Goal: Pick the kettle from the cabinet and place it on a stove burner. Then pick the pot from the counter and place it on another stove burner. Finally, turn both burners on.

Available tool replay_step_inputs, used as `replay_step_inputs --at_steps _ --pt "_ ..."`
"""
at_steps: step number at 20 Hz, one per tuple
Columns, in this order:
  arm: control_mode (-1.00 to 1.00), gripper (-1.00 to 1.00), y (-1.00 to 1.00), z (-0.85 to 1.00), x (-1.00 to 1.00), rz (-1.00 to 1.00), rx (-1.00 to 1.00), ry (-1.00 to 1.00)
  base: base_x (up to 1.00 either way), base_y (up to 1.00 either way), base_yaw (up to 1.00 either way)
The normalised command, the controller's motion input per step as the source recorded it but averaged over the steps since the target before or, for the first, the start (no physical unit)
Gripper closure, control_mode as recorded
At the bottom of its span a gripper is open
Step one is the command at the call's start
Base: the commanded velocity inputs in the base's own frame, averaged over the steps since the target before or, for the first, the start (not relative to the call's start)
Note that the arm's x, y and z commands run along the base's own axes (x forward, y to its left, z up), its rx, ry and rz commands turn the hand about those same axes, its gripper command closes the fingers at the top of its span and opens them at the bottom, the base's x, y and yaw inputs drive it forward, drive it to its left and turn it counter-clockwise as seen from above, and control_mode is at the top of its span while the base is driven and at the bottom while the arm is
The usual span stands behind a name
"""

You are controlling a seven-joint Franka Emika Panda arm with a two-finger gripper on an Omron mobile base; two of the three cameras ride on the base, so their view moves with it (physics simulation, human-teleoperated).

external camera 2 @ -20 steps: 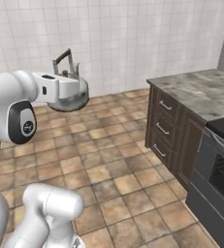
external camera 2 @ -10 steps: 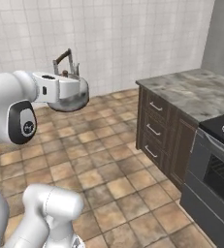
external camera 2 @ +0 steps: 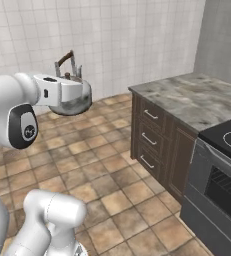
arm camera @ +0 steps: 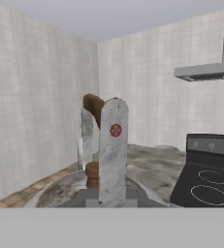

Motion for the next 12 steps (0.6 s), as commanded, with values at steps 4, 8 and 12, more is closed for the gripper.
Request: replay_step_inputs --at_steps 4,8,12 --pt "1.0 1.0 0.0 0.0 0.0 0.0 0.0 0.0 0.55 -0.11 -0.18" --pt "1.0 1.0 0.0 0.0 0.0 0.0 0.0 0.0 0.5 -0.18 -0.18" --pt "1.0 1.0 0.0 0.0 0.0 0.0 0.0 0.0 0.45 -0.2 -0.2"
